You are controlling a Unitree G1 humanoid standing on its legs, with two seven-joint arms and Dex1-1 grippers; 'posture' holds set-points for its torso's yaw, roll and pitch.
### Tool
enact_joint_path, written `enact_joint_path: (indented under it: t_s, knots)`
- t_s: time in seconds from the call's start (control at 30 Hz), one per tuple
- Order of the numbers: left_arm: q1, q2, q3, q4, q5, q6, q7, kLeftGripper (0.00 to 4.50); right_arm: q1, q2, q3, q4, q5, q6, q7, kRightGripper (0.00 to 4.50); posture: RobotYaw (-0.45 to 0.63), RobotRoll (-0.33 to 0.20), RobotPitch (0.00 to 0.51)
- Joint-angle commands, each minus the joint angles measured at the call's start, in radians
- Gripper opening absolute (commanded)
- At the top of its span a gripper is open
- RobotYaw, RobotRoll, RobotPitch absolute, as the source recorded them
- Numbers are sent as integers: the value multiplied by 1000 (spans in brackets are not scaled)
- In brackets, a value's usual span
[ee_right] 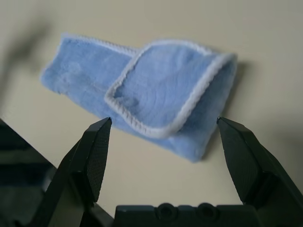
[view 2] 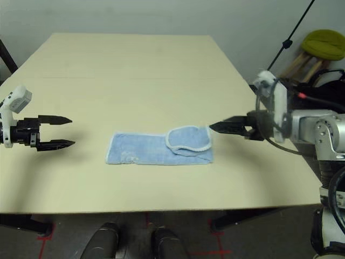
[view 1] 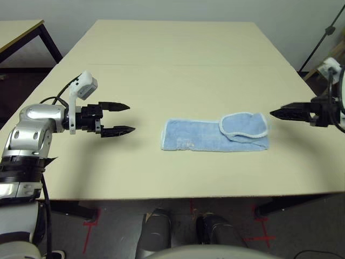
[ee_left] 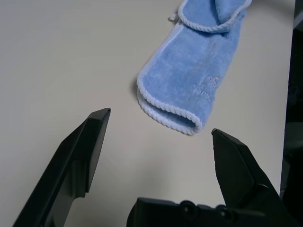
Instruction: Fold the towel and set it aside.
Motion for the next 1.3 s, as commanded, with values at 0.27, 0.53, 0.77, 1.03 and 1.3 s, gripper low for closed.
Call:
enact_joint_path:
  t_s: [0.27,0.53,0.77,1.03,1.3]
  knots:
    - [5,0,-13,-15,4,8,-2,4500,4,117,-59,18,17,116,-135,4482,185,0,102]
    - [13,2,-6,-29,-1,17,5,4500,-14,196,-38,80,-29,73,-219,4482,196,0,110]
    - [24,6,2,-40,-7,25,11,4500,-40,228,-43,89,-31,72,-245,2470,204,0,115]
    - [41,5,8,-49,-12,30,20,4500,-63,189,-8,62,-13,87,-199,25,210,0,122]
    - [40,-3,2,-52,-14,35,30,4500,-141,146,79,103,-32,41,-117,25,211,0,129]
